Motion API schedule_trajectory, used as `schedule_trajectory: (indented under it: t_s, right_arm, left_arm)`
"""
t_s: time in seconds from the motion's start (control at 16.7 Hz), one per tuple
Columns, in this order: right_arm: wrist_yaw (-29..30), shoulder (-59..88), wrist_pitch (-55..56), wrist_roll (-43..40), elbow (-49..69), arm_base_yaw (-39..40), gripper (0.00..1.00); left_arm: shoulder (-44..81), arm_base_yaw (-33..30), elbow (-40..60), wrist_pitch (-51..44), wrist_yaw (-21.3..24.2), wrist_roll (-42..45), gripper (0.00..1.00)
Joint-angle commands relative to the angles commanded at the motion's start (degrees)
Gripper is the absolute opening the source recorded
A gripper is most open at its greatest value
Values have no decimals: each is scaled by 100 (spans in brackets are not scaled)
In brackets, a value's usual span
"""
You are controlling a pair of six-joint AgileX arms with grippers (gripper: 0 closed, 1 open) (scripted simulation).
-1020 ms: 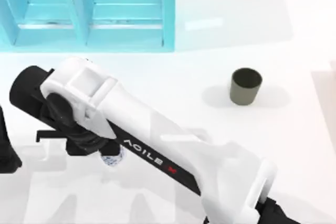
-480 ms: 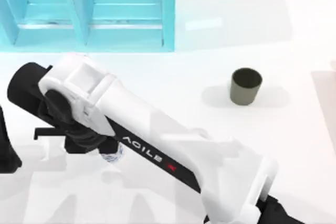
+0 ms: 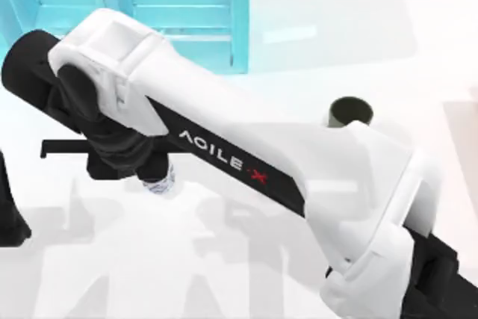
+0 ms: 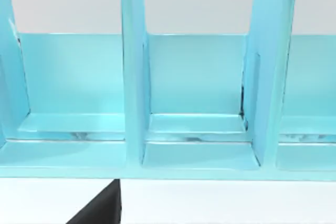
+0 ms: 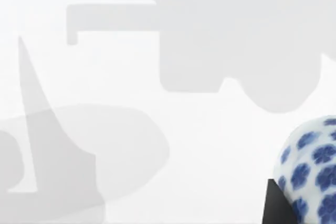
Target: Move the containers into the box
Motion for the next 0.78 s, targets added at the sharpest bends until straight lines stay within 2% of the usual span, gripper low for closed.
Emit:
schedule_trajectory:
  t_s: [0.42,0.6,0.78]
  right_arm:
    - [-67,-2300,1213,-272,-3953,-268,0]
    - [-92,-3101,1652,-349,-5046,-352,0]
    - [-107,-3574,1920,-385,-5586,-396,0]
  left_arm:
    - [0,0,0,0,0,0,100]
    - [0,0,0,0,0,0,100]
    - [0,0,0,0,0,0,100]
